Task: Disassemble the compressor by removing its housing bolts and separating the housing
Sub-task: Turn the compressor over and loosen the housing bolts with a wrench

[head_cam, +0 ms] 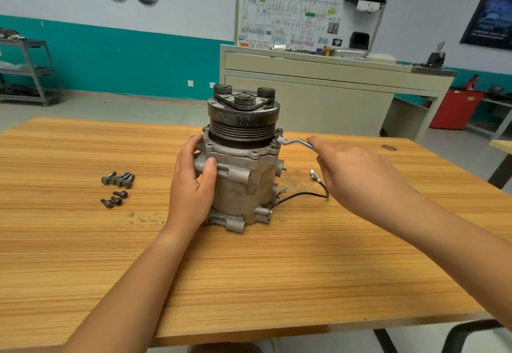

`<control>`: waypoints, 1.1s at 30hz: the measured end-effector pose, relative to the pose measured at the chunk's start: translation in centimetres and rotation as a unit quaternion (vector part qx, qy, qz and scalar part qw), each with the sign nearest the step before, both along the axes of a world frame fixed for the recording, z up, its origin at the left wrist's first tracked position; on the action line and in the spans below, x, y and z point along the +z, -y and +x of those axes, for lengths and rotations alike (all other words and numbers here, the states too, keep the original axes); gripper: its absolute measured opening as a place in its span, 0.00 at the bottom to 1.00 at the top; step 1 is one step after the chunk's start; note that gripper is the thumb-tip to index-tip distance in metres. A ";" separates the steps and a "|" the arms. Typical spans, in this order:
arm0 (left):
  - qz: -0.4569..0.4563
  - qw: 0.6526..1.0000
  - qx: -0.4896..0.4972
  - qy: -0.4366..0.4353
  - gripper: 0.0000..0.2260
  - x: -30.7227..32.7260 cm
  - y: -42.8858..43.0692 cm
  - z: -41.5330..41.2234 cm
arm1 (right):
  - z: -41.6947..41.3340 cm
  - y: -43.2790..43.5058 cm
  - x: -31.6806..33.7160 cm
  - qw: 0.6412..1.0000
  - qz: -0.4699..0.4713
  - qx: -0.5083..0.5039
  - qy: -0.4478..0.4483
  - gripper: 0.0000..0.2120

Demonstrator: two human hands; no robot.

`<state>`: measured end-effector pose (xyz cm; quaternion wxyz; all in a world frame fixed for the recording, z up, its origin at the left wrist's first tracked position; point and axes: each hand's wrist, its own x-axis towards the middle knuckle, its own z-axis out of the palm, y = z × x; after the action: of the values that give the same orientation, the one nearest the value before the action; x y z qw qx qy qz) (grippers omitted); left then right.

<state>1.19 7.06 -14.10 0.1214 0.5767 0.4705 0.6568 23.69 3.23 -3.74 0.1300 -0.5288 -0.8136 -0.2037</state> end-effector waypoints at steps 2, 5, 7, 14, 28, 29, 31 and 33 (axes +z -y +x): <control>0.002 1.000 -0.001 0.000 0.18 0.0 0.0 0.0 | -0.7 0.1 0.4 0.999 0.013 -0.022 0.033 0.22; 0.004 1.000 -0.004 0.004 0.18 0.0 0.0 0.0 | -1.9 0.8 2.0 0.993 0.012 -0.056 0.103 0.20; 0.008 1.000 -0.006 0.003 0.18 0.0 -0.1 -0.1 | -3.1 1.4 2.7 0.986 -0.001 -0.071 0.151 0.18; 0.007 1.000 -0.006 0.006 0.18 0.1 0.1 0.0 | -5.1 1.8 2.9 0.971 -0.016 -0.059 0.233 0.23; 0.006 1.000 -0.004 -0.004 0.17 -0.2 -0.3 -0.1 | 1.4 -9.5 1.9 0.949 0.153 0.251 0.112 0.17; 0.005 1.000 -0.004 -0.004 0.17 -0.3 -0.3 -0.1 | 0.5 -10.0 1.1 0.945 0.182 0.264 0.066 0.13; 0.003 1.000 -0.004 -0.003 0.18 -0.2 -0.2 -0.1 | -1.3 -10.8 -0.7 0.938 0.209 0.274 -0.021 0.07; 0.000 1.000 -0.006 -0.002 0.17 -0.2 -0.1 -0.1 | -1.8 -11.0 -2.1 0.938 0.212 0.257 -0.101 0.06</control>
<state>1.13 7.13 -14.26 0.1241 0.5808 0.4676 0.6546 21.92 14.19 -5.81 0.3683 -0.2800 -0.8423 -0.2764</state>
